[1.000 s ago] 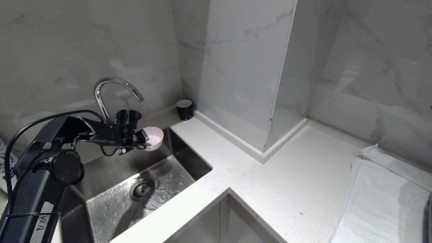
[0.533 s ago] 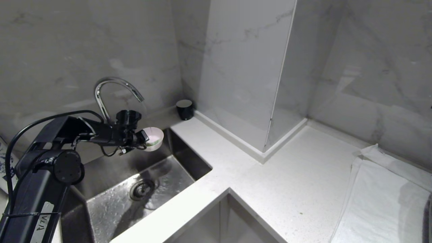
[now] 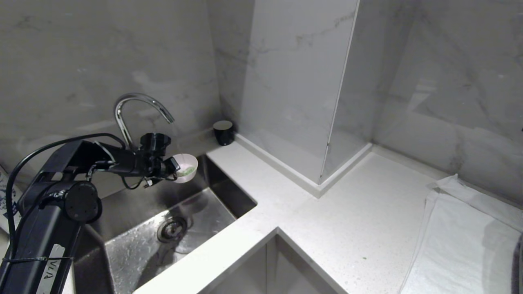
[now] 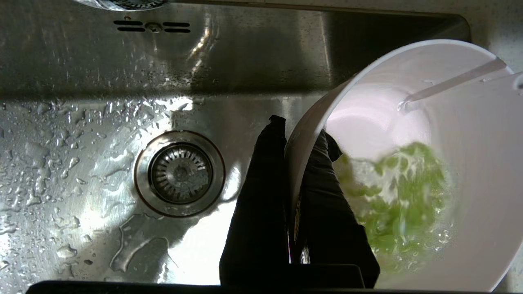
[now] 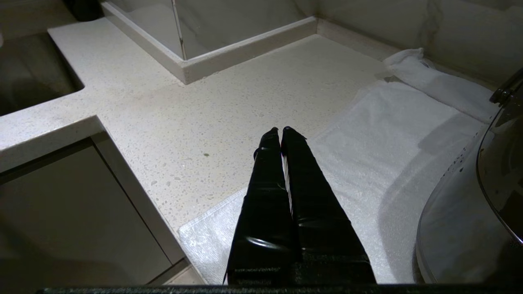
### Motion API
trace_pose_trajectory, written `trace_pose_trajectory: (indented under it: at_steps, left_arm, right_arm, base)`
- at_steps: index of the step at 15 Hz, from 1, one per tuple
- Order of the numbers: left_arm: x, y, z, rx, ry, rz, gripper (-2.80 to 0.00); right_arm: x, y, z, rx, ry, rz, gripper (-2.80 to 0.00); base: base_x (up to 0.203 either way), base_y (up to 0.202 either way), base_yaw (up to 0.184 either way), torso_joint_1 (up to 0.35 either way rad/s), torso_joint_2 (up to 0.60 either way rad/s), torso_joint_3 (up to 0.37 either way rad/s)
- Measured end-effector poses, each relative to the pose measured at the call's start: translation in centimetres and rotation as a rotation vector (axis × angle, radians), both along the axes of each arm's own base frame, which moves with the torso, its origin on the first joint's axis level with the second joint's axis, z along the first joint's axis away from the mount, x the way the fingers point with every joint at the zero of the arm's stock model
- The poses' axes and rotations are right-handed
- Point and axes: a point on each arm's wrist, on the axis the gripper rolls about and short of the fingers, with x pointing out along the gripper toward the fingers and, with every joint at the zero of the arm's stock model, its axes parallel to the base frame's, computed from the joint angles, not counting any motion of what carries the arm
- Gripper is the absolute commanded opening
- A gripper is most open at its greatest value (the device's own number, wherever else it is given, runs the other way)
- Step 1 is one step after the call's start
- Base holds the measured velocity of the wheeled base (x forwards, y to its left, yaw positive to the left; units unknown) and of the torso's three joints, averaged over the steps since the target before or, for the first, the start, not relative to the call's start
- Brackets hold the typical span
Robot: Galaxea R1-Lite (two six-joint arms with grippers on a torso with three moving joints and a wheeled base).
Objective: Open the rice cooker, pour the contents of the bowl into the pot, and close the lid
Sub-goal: Fill a bowl with water from the tap
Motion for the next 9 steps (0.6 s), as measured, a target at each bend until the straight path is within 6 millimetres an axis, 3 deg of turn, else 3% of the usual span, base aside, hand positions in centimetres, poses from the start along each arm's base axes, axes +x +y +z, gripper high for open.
trace_pose_trajectory:
  at_steps: [9]
  left_arm:
    - [0.08, 0.23, 0.17, -0.009, -0.010, 0.013, -2.80]
  right_arm:
    - [0.00, 0.00, 0.00, 0.000, 0.000, 0.000, -2.80]
  base:
    - [0.000, 0.000, 0.000, 0.000, 0.00, 0.000]
